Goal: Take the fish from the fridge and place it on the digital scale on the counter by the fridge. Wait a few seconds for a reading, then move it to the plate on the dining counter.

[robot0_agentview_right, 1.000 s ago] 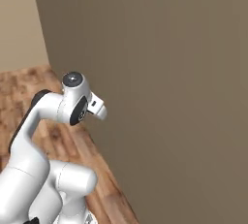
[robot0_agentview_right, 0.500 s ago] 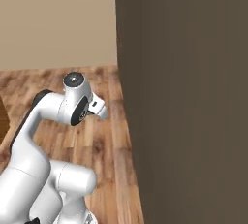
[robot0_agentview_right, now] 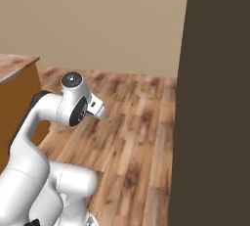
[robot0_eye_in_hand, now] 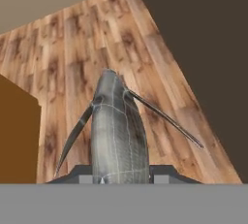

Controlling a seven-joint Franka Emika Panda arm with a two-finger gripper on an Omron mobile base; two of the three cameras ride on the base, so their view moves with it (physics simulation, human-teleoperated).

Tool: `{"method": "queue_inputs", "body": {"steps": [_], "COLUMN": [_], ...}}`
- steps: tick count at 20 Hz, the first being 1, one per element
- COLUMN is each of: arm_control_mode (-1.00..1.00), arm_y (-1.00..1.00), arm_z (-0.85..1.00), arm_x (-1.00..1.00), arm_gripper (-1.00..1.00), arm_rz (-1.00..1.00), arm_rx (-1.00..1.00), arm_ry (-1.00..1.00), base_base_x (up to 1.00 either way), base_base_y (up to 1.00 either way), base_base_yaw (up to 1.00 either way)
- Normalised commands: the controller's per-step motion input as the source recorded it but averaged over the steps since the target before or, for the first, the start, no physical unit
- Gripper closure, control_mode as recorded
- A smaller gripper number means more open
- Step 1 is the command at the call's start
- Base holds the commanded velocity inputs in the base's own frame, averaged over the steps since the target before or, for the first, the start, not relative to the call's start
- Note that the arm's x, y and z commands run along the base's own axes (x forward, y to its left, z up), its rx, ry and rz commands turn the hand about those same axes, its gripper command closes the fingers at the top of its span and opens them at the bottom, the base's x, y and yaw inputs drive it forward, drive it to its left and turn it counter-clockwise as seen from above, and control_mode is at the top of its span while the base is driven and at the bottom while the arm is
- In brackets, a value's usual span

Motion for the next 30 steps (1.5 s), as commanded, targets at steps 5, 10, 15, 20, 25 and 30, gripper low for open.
{"method": "queue_inputs", "body": {"steps": [5, 10, 15, 20, 25, 30], "arm_control_mode": [1.00, 1.00, 1.00, 1.00, 1.00, 1.00], "arm_y": [0.00, 0.00, 0.00, 0.00, 0.00, 0.00], "arm_z": [0.00, 0.00, 0.00, 0.00, 0.00, 0.00], "arm_x": [0.00, 0.00, 0.00, 0.00, 0.00, 0.00], "arm_gripper": [1.00, 1.00, 1.00, 1.00, 1.00, 1.00], "arm_rz": [0.00, 0.00, 0.00, 0.00, 0.00, 0.00], "arm_rx": [0.00, 0.00, 0.00, 0.00, 0.00, 0.00], "arm_ry": [0.00, 0.00, 0.00, 0.00, 0.00, 0.00], "base_base_x": [1.00, 1.00, 1.00, 1.00, 1.00, 1.00], "base_base_y": [-0.21, -0.26, -0.31, -0.34, -0.36, -0.40], "base_base_yaw": [0.37, 0.37, 0.38, 0.38, 0.38, 0.39]}}
